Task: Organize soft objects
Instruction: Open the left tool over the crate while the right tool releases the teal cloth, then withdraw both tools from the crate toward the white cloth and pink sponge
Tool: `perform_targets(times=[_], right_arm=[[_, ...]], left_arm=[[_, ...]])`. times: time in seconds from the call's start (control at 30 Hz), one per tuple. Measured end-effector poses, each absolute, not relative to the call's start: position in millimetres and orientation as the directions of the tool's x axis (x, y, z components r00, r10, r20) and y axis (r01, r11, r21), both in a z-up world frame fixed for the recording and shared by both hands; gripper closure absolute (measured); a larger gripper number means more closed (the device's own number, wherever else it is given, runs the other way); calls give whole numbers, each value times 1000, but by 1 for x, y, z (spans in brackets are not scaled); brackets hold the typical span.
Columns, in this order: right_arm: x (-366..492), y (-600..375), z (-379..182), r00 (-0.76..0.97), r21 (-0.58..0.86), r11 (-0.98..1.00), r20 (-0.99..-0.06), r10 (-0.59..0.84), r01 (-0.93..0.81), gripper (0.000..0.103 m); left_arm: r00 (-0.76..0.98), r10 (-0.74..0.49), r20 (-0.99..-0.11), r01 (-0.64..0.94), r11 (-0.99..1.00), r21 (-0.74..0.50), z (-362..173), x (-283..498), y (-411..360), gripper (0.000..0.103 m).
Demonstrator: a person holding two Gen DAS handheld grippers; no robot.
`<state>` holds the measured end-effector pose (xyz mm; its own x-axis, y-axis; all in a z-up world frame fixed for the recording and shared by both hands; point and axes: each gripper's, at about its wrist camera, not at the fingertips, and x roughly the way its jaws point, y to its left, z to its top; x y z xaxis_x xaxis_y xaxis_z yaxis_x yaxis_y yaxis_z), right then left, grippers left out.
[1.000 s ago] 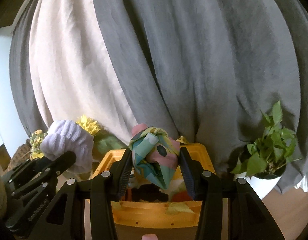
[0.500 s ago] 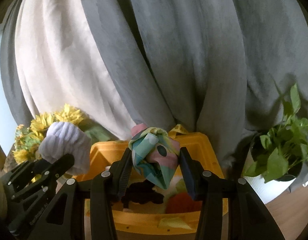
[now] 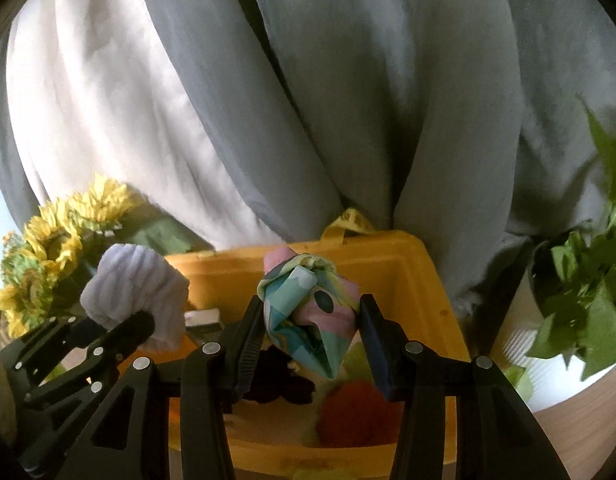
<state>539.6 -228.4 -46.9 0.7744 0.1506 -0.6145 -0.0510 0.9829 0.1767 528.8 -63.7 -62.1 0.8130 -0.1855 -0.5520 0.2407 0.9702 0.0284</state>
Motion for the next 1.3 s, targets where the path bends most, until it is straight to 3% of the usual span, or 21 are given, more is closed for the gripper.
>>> perform_targets(times=[0.07,0.3,0.33,0.4,0.5,1.3], right_arm=[[543,-229,-51,763,179,983,-628,152,-48,55],[551,-231,-62,732,185,982,-664,150,-34,53],[553,-231,-64,726,184,982,-671,151,-33,51],[554,-231,-66,718,182,983,-680,148,-30,44],[554,-230,-67,719,173,984,-681,139,-27,42],[491,-221,-18,798,134,989,-588,132,-65,39]], left_arm=[[808,-187,-559,245,969,30,-64,531,-65,72],[795,-188,-577,252,967,32,-70,538,-68,54],[795,-186,-577,251,967,34,-70,538,-68,47],[802,-179,-571,245,969,41,-70,537,-68,46],[808,-167,-566,237,970,52,-70,536,-67,41],[869,-117,-482,131,991,-5,-28,460,-44,38]])
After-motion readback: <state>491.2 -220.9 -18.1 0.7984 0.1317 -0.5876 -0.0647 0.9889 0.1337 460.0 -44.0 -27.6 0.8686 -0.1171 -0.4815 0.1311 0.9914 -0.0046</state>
